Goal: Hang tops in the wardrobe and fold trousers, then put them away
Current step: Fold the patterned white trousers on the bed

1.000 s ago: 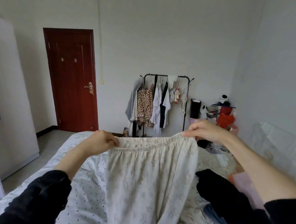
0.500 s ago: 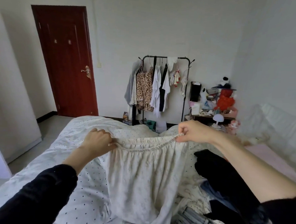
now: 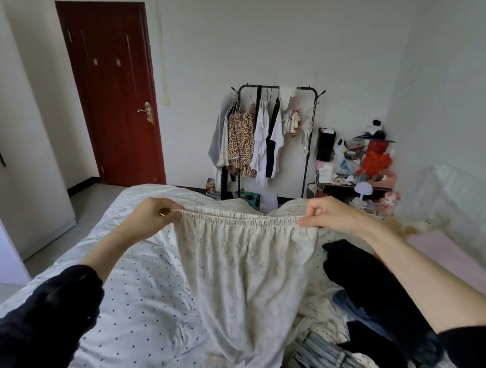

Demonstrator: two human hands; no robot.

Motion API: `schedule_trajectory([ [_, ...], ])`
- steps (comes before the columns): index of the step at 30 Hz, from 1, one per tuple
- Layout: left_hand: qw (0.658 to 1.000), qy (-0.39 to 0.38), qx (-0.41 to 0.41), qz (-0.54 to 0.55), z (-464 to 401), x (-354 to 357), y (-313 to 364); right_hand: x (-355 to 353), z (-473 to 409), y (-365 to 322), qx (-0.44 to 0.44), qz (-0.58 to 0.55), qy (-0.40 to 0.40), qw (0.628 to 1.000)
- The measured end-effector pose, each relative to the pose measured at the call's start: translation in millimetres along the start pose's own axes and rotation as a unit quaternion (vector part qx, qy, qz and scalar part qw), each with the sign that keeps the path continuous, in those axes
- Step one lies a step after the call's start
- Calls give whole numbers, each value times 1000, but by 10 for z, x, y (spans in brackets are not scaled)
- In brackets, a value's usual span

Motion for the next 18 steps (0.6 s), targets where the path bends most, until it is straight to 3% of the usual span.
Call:
schedule_trajectory([
  [8, 992, 10, -48, 112, -49, -66, 108, -237, -16, -175, -9, 4, 134, 991],
  [13, 959, 68, -76, 265, -368, -316, 334, -525, -105, -455, 10, -208, 171, 963],
  [18, 959, 138, -26, 245, -729, -821, 781, -948, -209, -859, 1, -338, 196, 920],
])
Point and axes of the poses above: each hand's wrist, its own z-axis away from the middle knuckle, its own x-axis out of the palm, y = z × x, the point moved 6 cm from there along -z, towards the middle knuckle, and after that the axes turned 3 degrees about -x, right-handed, at the moved point
